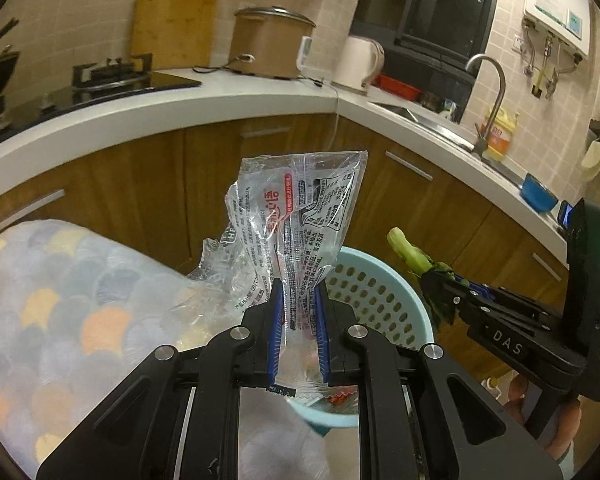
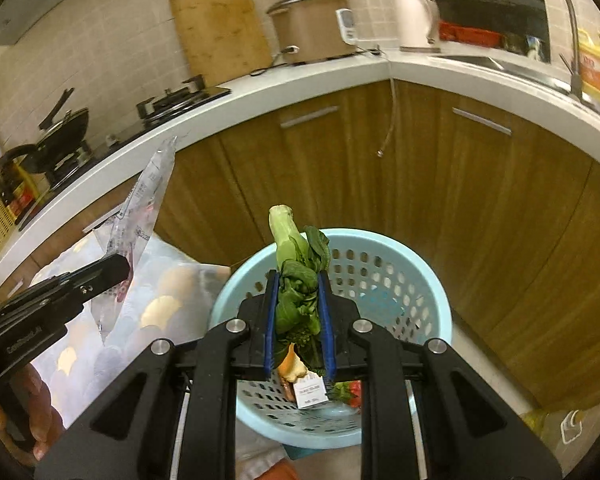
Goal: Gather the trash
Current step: 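Carry the bag and bok choy over the blue basket and open both tools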
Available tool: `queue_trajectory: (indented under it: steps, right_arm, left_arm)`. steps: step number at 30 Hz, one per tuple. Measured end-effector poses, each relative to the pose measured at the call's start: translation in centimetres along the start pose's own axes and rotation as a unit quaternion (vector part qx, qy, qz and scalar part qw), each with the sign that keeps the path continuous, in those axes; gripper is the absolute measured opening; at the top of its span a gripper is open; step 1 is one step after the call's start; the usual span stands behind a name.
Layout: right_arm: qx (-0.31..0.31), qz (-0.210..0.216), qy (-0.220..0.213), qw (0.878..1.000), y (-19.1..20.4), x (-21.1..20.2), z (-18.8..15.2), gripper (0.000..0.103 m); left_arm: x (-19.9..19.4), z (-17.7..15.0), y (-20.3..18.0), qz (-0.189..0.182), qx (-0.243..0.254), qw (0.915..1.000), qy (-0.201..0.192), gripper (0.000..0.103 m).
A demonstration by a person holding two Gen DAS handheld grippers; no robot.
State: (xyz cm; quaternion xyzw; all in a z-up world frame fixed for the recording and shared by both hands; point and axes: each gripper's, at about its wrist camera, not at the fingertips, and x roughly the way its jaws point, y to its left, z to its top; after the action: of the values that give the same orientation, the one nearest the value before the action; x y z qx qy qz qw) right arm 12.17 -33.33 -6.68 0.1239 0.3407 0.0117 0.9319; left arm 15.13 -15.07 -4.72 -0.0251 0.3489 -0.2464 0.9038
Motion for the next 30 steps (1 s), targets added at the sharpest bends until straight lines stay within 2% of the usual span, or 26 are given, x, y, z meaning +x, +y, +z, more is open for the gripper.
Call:
queue_trajectory:
  steps: [6,11,13,15,17,18,19,20,21,30]
  right_arm:
    - [0.012,-0.012,0.017,1.000,-1.7,1.6,-0.3,0.016]
    - [0.027,-0.018,0.047,0.998,-3.1,4.1,-1.3,0.016]
    - [0.036,-0.016,0.062,0.997,-3.6,5.3,-1.8,0.016]
    - [0.043,-0.018,0.071,0.996,-3.8,6.0,-2.2,0.016]
    - [0.052,-0.017,0.081,0.995,-4.1,6.7,-2.5,0.019]
    - [0.054,-0.014,0.089,0.995,-4.2,7.1,-2.5,0.021]
    - [0.060,-0.007,0.100,0.993,-4.3,7.5,-2.7,0.032]
    - [0.065,-0.007,0.101,0.993,-4.5,7.5,-2.8,0.052]
    - [0.068,-0.007,0.096,0.993,-4.6,7.4,-2.8,0.059]
    - [0.041,-0.007,0.066,0.997,-3.0,5.3,-2.0,0.060]
  left_arm:
    - [2.7,0.3,-0.8,-0.007,0.002,0.9999,0.015,0.013]
    - [5.6,0.1,-1.2,-0.013,-0.007,0.9990,0.042,0.015]
    - [6.8,-0.1,-0.9,-0.027,-0.016,0.9977,0.060,0.015]
    - [7.7,-0.2,-0.6,-0.042,-0.027,0.9960,0.073,0.019]
    - [8.4,-0.2,-0.5,-0.037,-0.025,0.9953,0.085,0.031]
    - [8.6,-0.3,-0.4,-0.030,-0.027,0.9954,0.087,0.042]
    - [8.7,-0.4,-0.1,-0.030,-0.031,0.9951,0.089,0.056]
    - [8.8,-0.5,0.1,-0.033,-0.037,0.9946,0.092,0.059]
    - [8.7,-0.7,0.3,-0.038,-0.042,0.9941,0.092,0.059]
    - [6.4,-1.0,1.1,-0.038,-0.045,0.9957,0.071,0.059]
